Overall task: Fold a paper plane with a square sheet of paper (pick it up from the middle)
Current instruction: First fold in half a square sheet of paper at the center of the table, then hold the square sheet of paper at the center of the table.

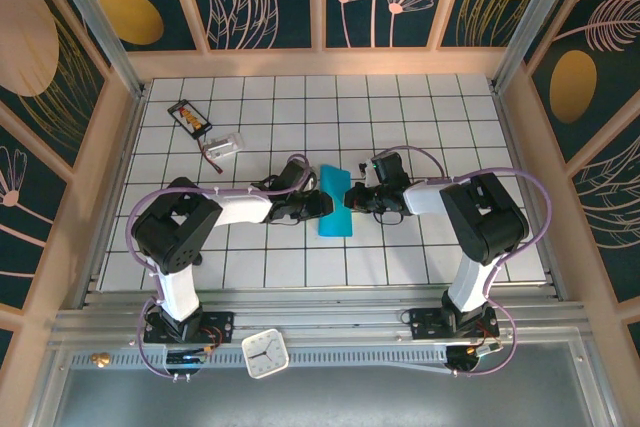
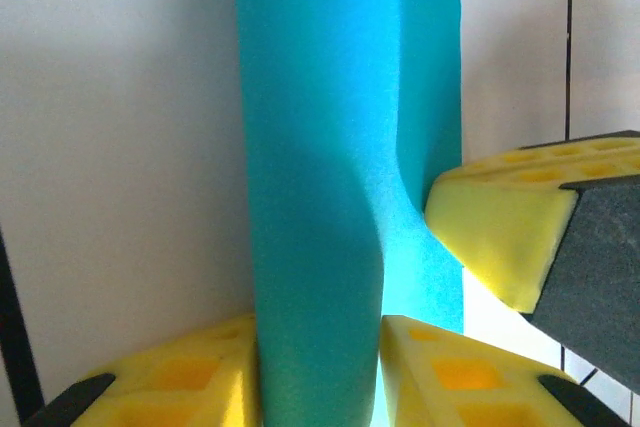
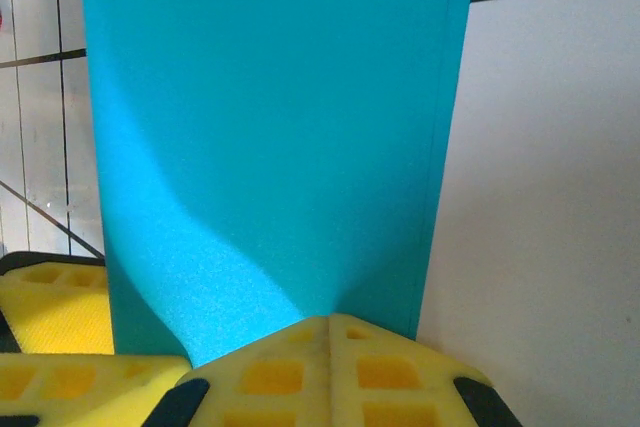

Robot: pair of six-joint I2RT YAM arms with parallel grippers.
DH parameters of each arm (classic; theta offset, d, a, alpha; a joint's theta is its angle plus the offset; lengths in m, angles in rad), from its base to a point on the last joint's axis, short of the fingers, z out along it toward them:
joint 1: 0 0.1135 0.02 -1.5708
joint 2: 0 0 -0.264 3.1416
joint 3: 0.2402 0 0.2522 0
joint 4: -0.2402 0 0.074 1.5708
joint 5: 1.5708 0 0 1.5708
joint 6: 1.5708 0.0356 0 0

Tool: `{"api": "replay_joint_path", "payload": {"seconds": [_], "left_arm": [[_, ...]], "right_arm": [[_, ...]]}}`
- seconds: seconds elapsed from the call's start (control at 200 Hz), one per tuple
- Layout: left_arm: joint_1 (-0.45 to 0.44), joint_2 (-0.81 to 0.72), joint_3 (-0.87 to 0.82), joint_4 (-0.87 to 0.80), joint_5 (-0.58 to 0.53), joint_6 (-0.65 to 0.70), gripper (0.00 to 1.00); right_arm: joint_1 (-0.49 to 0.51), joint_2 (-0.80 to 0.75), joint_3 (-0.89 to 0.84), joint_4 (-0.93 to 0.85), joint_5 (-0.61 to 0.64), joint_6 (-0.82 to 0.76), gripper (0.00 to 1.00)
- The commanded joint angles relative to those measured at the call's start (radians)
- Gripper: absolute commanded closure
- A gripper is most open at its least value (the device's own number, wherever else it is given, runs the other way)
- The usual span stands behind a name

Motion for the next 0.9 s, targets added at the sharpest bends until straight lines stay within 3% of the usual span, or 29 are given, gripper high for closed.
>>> {"api": "replay_joint_path", "payload": {"seconds": [0.0, 0.575, 0.896], "left_arm": [[-0.018, 0.017, -0.010, -0.082, 0.033, 0.003, 0.68], [-0.019, 0.034, -0.010, -0.079, 0.034, 0.006, 0.71], [-0.018, 0.036, -0.010, -0.081, 0.030, 0.008, 0.71]], "right_arm": [[0.007, 0.025, 0.009, -0.032, 0.032, 0.005, 0.94], [0.006, -0.047, 0.056, -0.037, -0.021, 0.013, 0.90], [0.006, 0.000, 0.060, -0.021, -0.025, 0.009, 0.91]]}}
